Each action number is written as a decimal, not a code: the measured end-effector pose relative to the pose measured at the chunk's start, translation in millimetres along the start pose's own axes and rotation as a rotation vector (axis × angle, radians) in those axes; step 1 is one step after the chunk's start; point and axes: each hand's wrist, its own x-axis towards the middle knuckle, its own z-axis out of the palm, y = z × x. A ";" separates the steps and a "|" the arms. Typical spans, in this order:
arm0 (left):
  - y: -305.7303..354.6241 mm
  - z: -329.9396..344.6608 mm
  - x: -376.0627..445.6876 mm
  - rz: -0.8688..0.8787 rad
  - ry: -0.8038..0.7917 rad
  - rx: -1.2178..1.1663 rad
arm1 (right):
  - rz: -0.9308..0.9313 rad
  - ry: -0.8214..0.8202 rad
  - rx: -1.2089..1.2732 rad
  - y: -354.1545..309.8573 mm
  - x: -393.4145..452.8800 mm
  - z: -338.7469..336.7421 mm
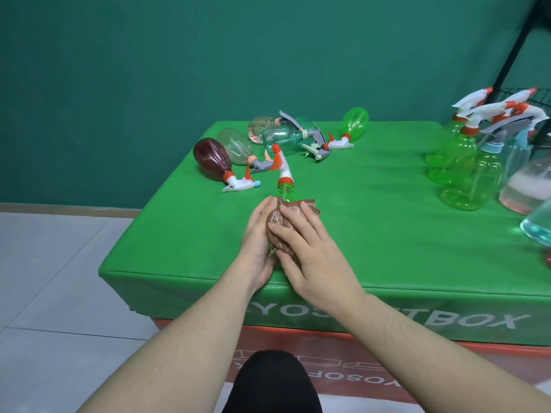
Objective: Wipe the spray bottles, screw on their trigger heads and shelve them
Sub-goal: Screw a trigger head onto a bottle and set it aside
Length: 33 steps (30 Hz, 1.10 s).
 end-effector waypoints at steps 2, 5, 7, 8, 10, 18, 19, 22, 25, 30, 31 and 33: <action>-0.2 0.6 -1.6 0.010 0.001 -0.027 | 0.046 0.001 0.024 -4.6 1.0 -3.5; 0.2 -0.2 -3.9 -0.012 -0.040 -0.022 | 0.161 0.023 0.117 -14.9 10.6 -4.1; 0.0 -2.8 -3.9 -0.021 -0.070 0.022 | 0.215 0.041 0.164 -19.1 18.7 -0.8; -0.9 -4.6 -2.8 -0.021 -0.083 0.039 | 0.225 0.050 0.166 -19.8 22.8 0.7; -1.5 -6.1 -2.2 -0.009 -0.095 0.052 | 0.241 0.060 0.152 -17.6 31.4 3.1; 7.7 6.9 -15.5 0.028 -0.073 0.041 | 0.464 -0.016 0.095 -7.4 73.8 -7.5; 7.4 6.5 -15.1 0.029 -0.076 0.025 | 0.479 -0.020 0.080 -7.6 78.4 -8.0; 7.9 7.1 -14.5 0.031 -0.083 0.006 | 0.540 -0.050 0.158 -4.4 90.7 -9.2; 7.6 8.0 -14.1 0.030 -0.054 0.002 | 0.597 -0.071 0.291 -0.1 98.4 -8.9; 4.9 7.1 -12.7 0.038 -0.007 -0.019 | 0.545 -0.053 0.214 -4.3 86.8 -3.1; 4.9 6.9 -12.7 0.036 0.002 -0.024 | 0.512 -0.030 0.202 -5.5 82.4 -1.8; 6.0 7.3 -13.9 0.028 0.018 -0.023 | 0.447 0.005 0.184 -7.5 73.0 1.0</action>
